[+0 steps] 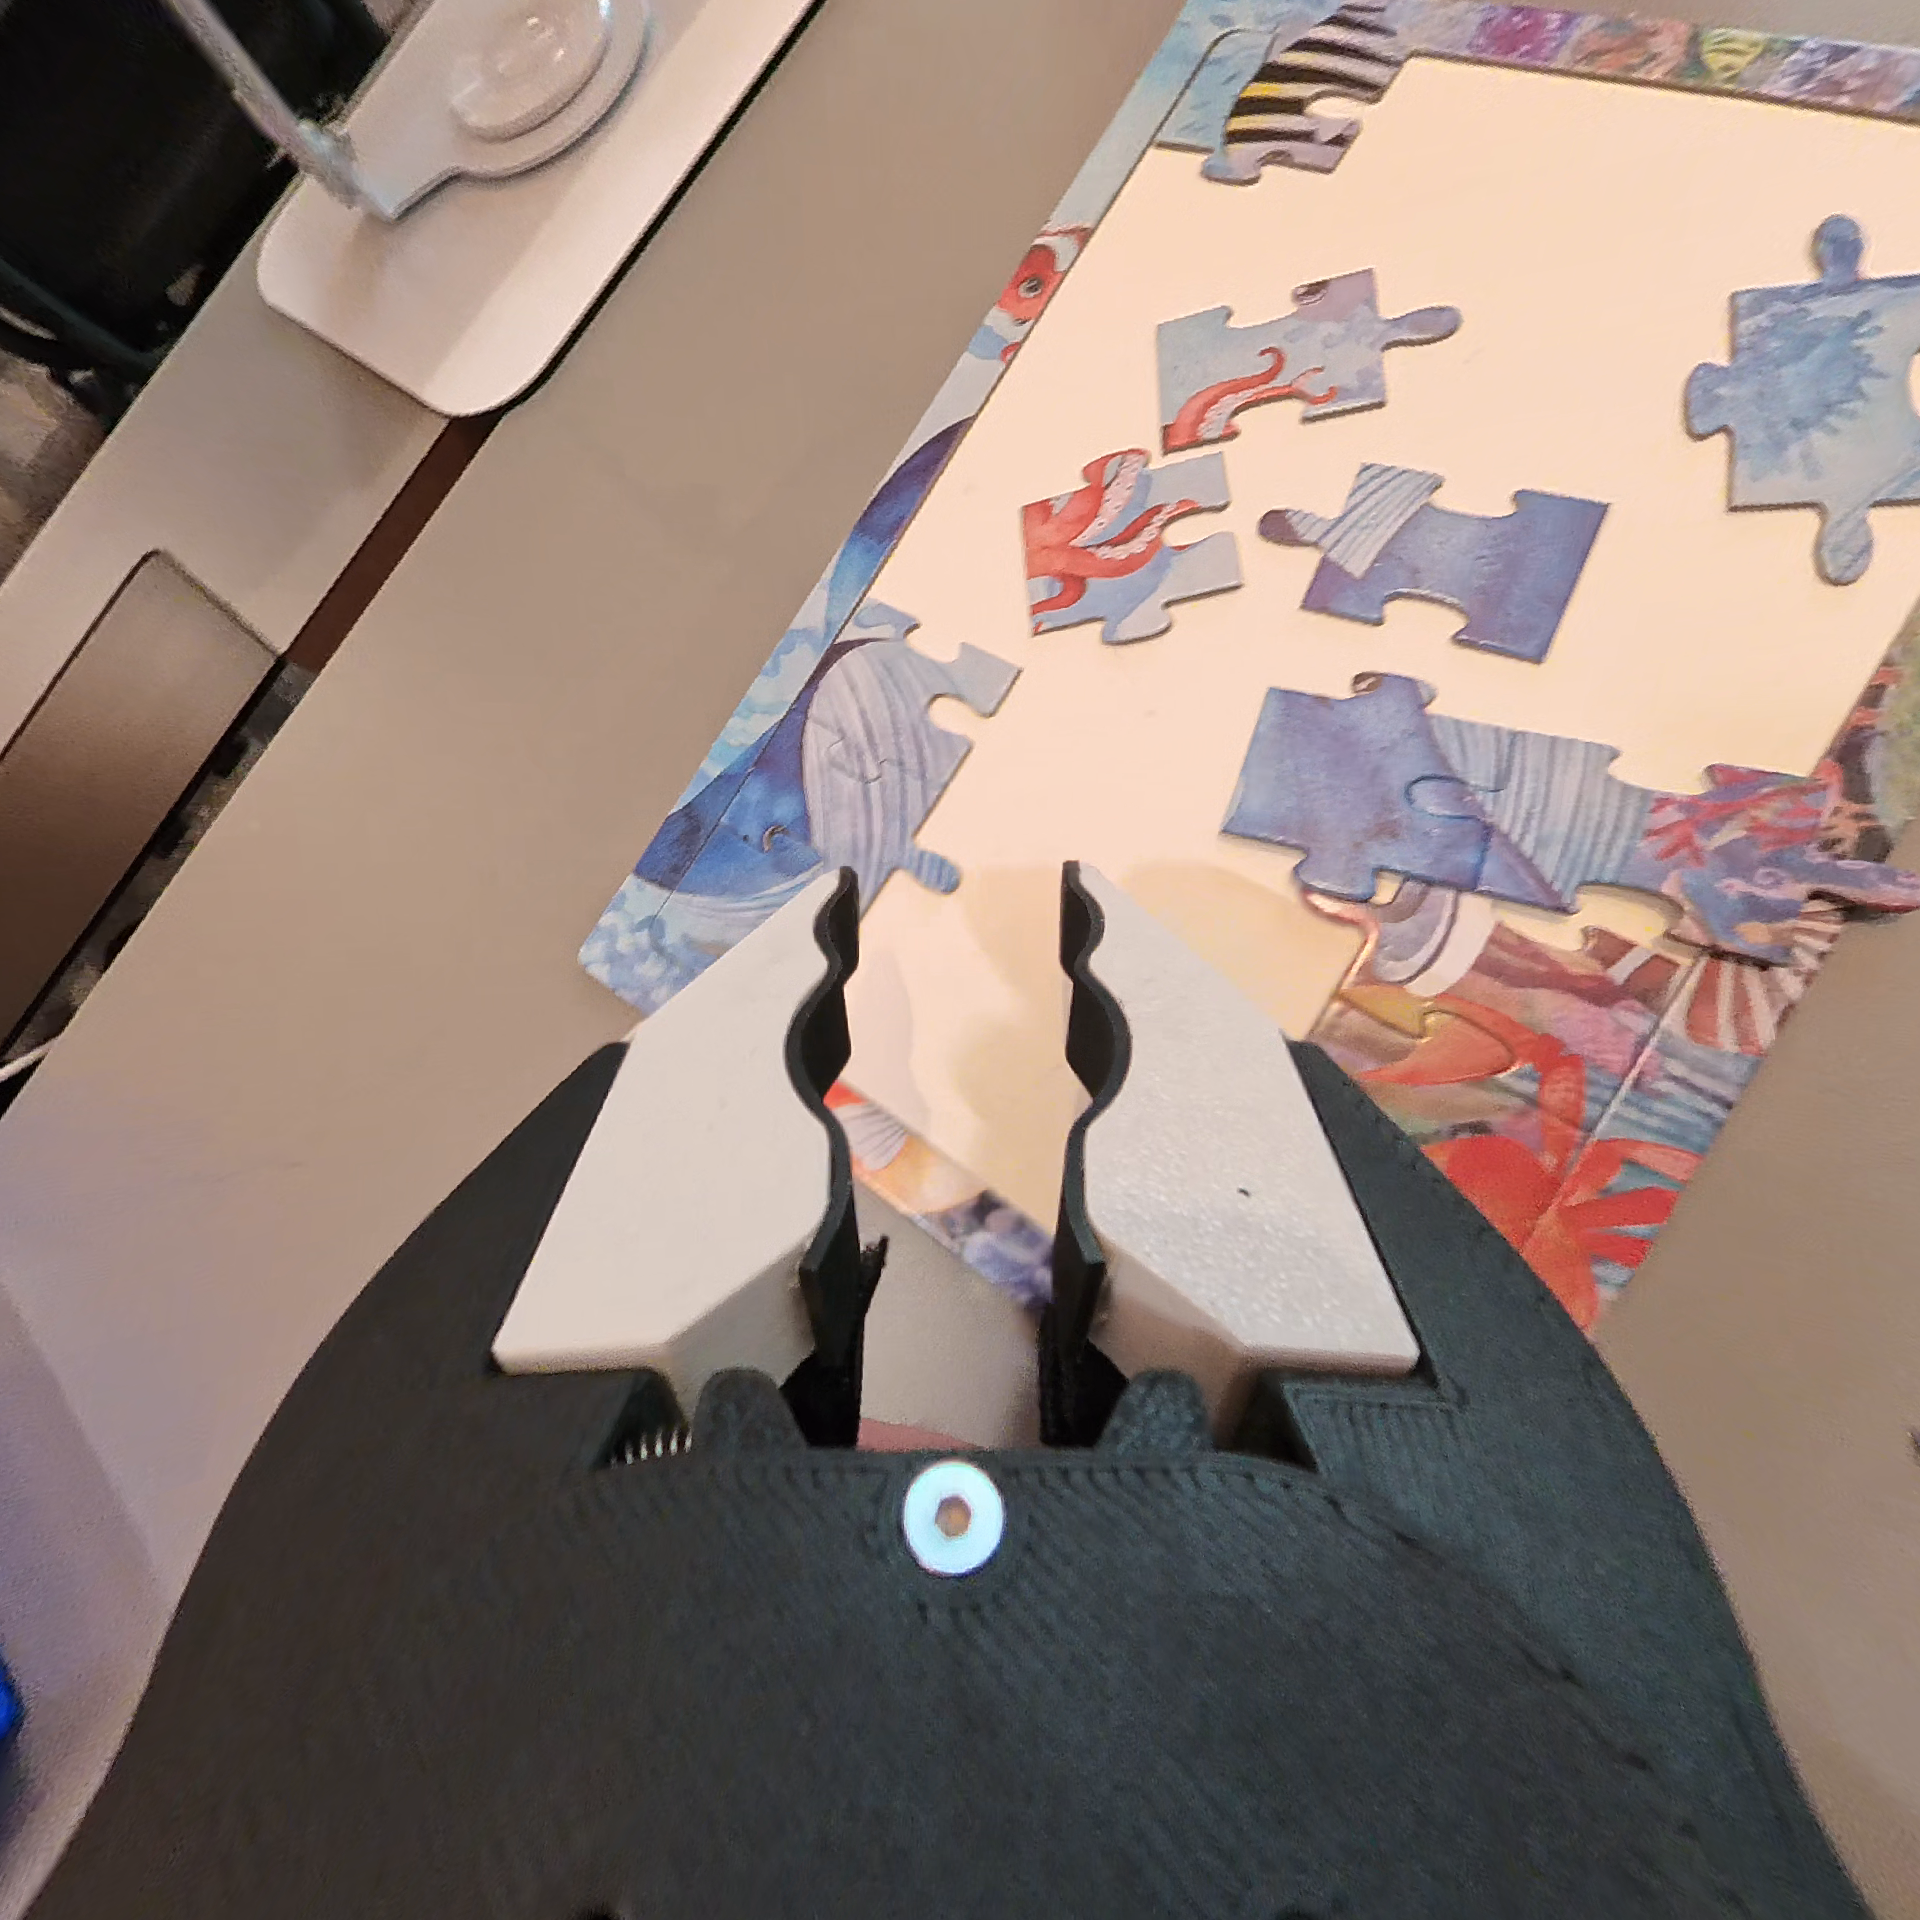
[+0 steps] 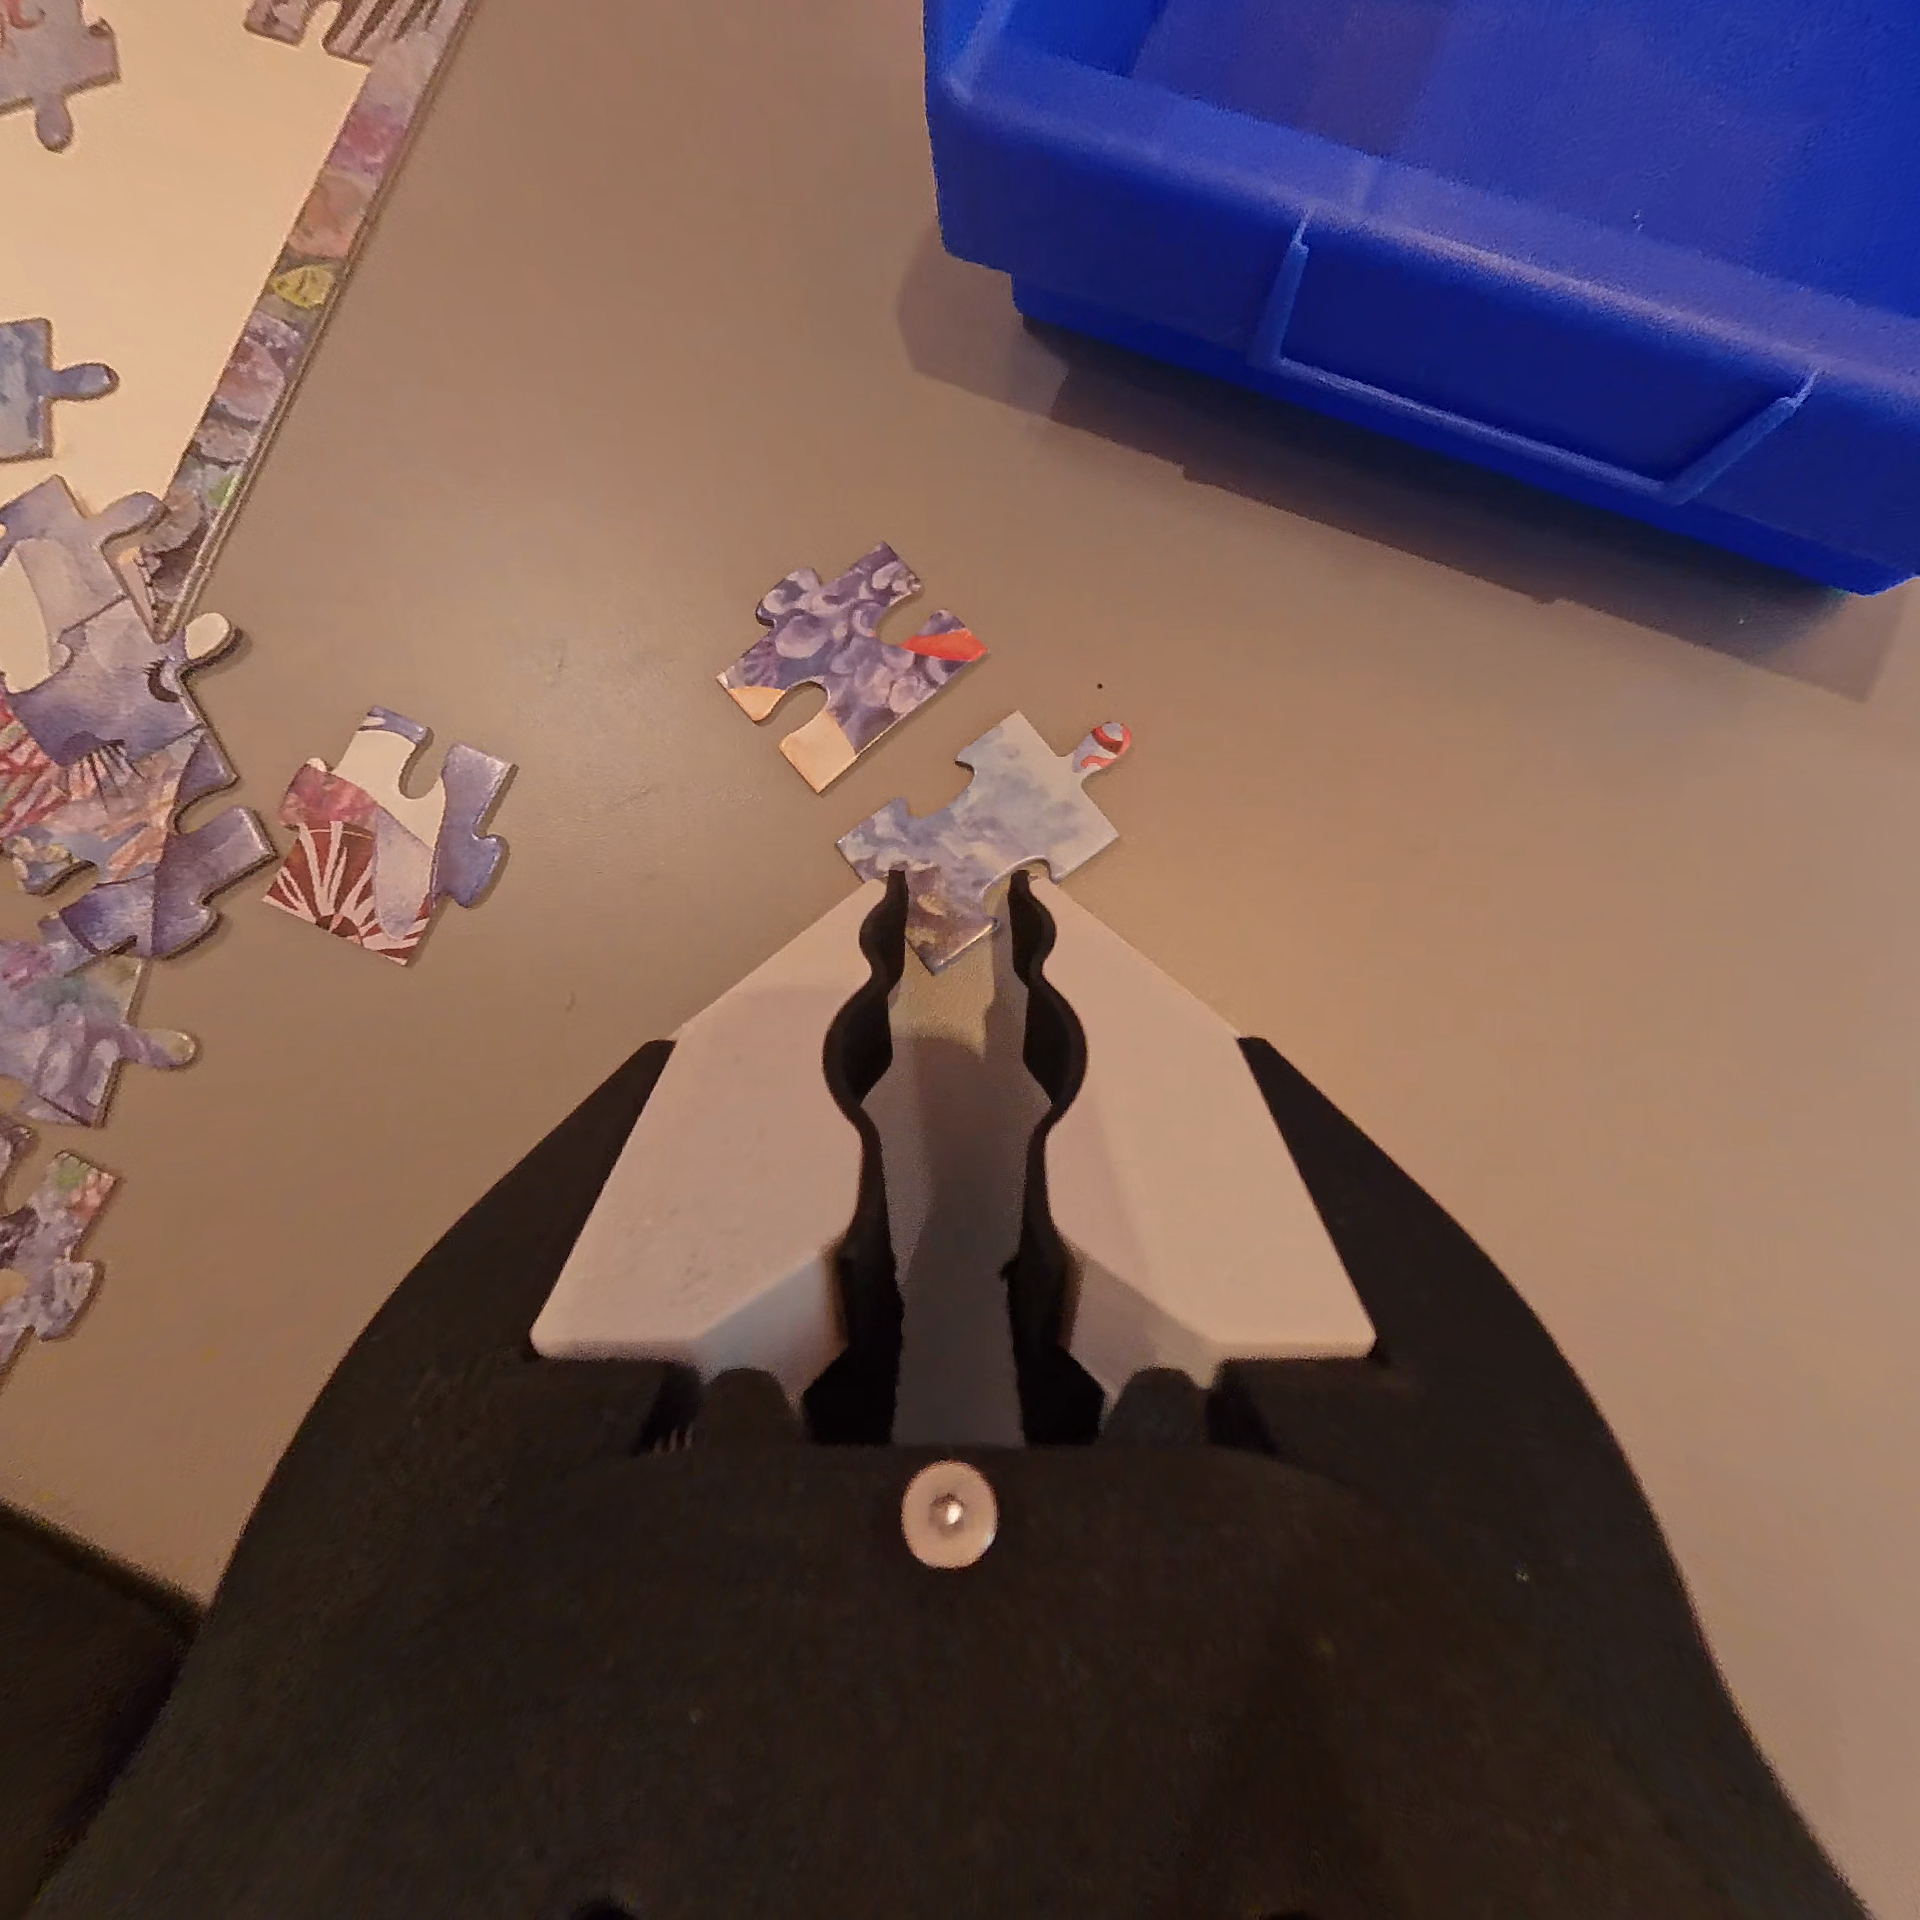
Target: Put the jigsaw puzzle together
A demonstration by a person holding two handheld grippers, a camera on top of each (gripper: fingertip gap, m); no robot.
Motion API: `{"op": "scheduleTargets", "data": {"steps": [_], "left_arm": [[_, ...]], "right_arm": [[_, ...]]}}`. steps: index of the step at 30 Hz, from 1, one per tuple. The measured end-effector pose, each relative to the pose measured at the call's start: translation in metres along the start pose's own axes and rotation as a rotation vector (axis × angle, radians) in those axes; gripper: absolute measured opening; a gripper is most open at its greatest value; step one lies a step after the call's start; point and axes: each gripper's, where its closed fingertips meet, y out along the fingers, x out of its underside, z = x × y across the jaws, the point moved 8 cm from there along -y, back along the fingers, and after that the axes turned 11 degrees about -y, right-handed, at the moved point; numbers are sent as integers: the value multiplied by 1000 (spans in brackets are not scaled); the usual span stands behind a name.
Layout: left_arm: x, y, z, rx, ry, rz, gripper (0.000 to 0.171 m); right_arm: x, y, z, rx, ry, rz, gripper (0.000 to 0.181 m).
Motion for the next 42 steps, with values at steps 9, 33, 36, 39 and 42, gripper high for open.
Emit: {"op": "scheduleTargets", "data": {"steps": [9,33,36,39,42], "left_arm": [[29,-16,-48,-117,-131,-73,37],[30,-17,-42,-7,-212,-97,33],[28,-18,-45,-30,-219,-80,32],[26,-18,-42,-14,-215,-74,32],[24,-17,-35,17,-193,-76,33]], "right_arm": [[-5,4,3,-9,-10,-56,77],[-4,-6,-2,-41,-19,62,43],[0,-18,-5,-33,-5,42,53],[7,-24,-13,-33,0,3,64],[9,-26,-31,-63,-31,-5,66]]}}
